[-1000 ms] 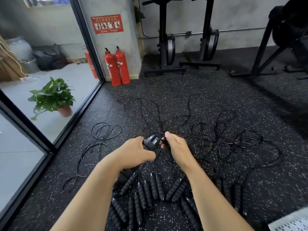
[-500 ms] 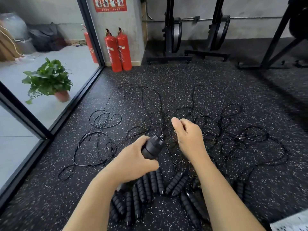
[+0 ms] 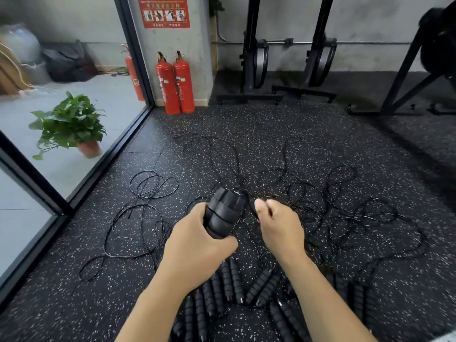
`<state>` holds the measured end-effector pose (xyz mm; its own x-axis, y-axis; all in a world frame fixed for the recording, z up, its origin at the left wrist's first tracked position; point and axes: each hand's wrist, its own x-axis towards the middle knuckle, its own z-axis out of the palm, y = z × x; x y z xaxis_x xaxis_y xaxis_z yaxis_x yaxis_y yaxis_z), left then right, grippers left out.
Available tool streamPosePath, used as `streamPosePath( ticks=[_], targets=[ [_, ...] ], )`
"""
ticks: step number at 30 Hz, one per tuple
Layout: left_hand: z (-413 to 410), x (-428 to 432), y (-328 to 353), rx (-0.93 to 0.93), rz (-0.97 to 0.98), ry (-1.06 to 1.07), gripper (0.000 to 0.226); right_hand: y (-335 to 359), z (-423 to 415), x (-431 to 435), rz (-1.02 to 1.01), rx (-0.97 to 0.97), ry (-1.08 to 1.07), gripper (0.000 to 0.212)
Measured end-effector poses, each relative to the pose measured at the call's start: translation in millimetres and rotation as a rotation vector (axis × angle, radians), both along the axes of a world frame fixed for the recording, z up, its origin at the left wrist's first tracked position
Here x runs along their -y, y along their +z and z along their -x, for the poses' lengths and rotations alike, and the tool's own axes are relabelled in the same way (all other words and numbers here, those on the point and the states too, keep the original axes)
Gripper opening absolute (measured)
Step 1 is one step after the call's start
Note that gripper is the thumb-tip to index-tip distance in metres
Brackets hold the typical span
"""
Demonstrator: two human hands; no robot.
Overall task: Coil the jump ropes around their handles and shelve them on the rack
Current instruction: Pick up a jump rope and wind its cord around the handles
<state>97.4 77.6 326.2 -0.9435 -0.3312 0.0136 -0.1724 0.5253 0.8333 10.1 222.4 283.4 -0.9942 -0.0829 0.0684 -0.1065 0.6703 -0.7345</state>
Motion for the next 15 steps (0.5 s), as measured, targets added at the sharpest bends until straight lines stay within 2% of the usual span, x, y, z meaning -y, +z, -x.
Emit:
streamPosePath(
  ticks=[2, 5, 8, 12, 15],
  targets=[
    [1, 0, 0, 0.013, 0.017, 0.008, 0.026, 13, -10, 7, -0.225, -0.071, 0.058, 0.046],
    [2, -1, 1, 0.048, -0.025, -0.041, 0.023, 31, -25, 18, -0.393, -0.151, 0.172, 0.034],
    [1, -4, 3, 0.09, -0.099, -0.12, 0.024, 43, -29, 18, -0.45, -0.16, 0.278, 0.016],
    [-2, -4, 8, 0.113, -0.308, -0.154, 0.026, 47, -29, 16, -0.433, -0.182, 0.284, 0.032],
    [-4, -9, 11, 0.1, -0.416, -0.16, 0.027, 47, -30, 15, -0.422, -0.169, 0.257, 0.031]
  ],
)
